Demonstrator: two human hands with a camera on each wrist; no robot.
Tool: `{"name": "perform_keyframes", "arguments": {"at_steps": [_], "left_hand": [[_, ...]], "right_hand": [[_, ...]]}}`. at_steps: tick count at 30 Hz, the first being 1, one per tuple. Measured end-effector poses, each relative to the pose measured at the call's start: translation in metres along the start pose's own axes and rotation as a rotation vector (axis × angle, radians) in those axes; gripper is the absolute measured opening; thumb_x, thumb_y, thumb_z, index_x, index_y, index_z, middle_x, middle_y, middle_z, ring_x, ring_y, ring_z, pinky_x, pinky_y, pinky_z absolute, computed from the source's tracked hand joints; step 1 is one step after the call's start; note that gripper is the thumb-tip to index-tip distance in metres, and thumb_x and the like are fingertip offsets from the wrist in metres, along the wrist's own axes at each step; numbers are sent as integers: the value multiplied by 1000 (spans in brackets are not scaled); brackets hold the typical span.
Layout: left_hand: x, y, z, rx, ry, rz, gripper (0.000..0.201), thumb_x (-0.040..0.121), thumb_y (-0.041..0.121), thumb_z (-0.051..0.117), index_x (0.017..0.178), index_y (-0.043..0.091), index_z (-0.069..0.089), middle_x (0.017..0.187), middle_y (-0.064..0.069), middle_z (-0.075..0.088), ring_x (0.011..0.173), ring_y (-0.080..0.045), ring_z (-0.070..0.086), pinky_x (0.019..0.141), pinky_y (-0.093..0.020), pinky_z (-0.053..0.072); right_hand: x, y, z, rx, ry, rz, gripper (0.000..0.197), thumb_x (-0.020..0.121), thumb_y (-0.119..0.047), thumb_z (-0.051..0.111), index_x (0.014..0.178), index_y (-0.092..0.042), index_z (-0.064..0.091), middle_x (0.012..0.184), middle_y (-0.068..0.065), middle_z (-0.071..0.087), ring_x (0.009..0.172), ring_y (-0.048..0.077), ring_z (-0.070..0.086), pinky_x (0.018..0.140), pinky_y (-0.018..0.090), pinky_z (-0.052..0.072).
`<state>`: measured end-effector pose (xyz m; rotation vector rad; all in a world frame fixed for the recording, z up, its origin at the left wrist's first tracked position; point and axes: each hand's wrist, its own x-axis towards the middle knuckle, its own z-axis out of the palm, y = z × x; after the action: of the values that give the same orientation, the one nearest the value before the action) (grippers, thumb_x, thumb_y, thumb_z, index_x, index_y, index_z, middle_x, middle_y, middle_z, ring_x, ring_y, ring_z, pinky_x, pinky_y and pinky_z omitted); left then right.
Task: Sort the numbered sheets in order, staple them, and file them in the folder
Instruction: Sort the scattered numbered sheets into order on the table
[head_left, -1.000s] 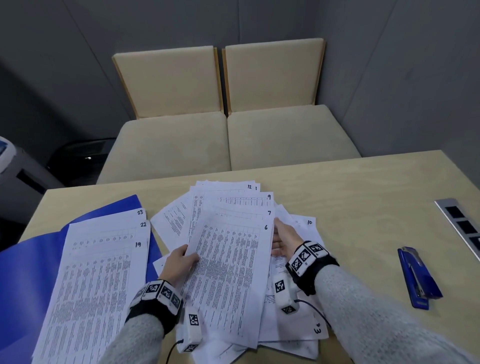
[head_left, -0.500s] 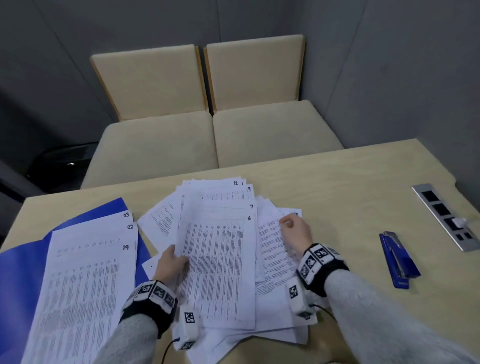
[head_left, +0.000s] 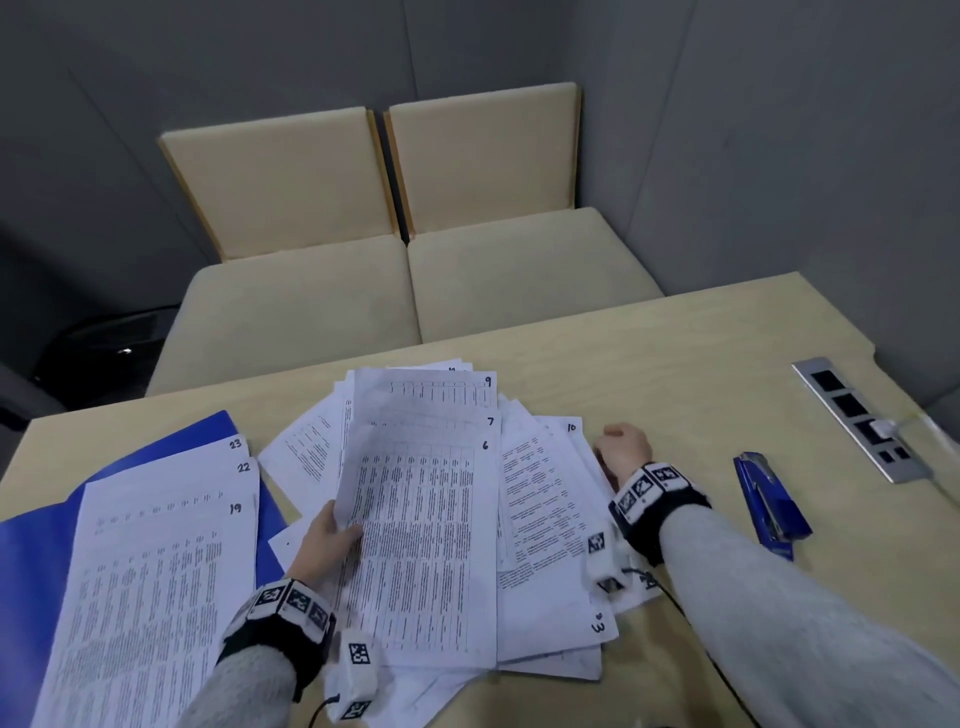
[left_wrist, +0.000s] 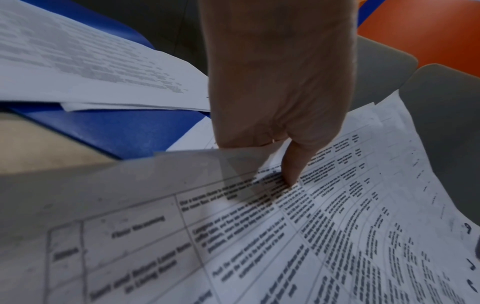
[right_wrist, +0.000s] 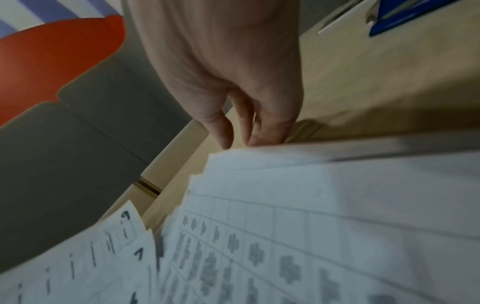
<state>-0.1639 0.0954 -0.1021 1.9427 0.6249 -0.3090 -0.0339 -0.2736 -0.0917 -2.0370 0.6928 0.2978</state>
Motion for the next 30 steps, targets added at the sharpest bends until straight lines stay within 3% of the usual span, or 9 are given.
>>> {"name": "perform_keyframes", "arguments": {"at_steps": [2,3,5,8,12,18,23,27,30], "left_hand": [[-2,2,0,-10,-13,-4,22,93,0,53,114,6,49,75,-6,54,66,-23,49,76,-51,49],[-2,2,-1,-16,-22,-4,23,93,0,53,115,7,49,76,-7,54,67,-23,49,77,-52,49],[-1,3,-1,-23,-33,-1,27,93,-2,52,118,7,49,83,-10,59,68,-24,52,79,-50,49],[-1,3,-1,-56,-39,-9,28,93,-3,51,118,8,50,86,-9,60,65,-19,53,81,-51,50],[-3,1,-2,-80,-63,-3,27,95,-1,50,120,8,50,71,-5,58,52,-14,50,51,-28,47],[-4,3,-1,-139,-70,-13,26,94,-4,50,112,15,53,73,-4,61,43,-3,55,43,-18,44],[-4,2,-4,-132,-84,-26,26,94,-4,50,116,9,56,69,-7,61,43,-10,51,41,-21,41],[-3,-2,-7,-140,-100,-55,21,95,-1,51,113,4,60,76,-19,58,51,-21,47,43,-25,40],[-4,-1,-9,-183,-116,-72,17,94,-1,52,108,2,60,84,-19,62,69,-28,53,62,-36,46]], "right_hand": [[7,-15,8,54,-99,45,2,77,-15,62,75,-16,61,79,10,55,74,29,51,72,28,42],[9,-21,11,38,-126,59,12,75,-20,65,68,-14,57,73,7,54,69,24,48,69,27,39],[11,-33,18,21,-181,105,24,76,-27,68,88,-6,65,84,8,64,75,23,58,72,27,44],[23,-34,27,-75,-197,201,42,83,-25,60,116,1,54,111,16,64,91,28,59,76,32,46],[25,-35,34,21,-147,47,4,80,-9,63,81,-6,60,88,10,65,83,25,58,75,39,50],[-1,-40,14,443,189,-213,12,91,-10,55,103,-9,53,99,9,60,89,22,56,83,36,47],[-14,-25,2,124,-52,-130,19,86,-7,57,104,-5,64,101,6,68,90,25,61,76,28,45],[-28,-58,-31,106,274,-309,22,95,-6,43,104,-1,63,91,9,53,83,20,46,71,22,31],[-29,-99,-63,391,467,-494,15,95,-7,44,97,-4,59,87,9,52,81,16,45,67,20,31]]}}
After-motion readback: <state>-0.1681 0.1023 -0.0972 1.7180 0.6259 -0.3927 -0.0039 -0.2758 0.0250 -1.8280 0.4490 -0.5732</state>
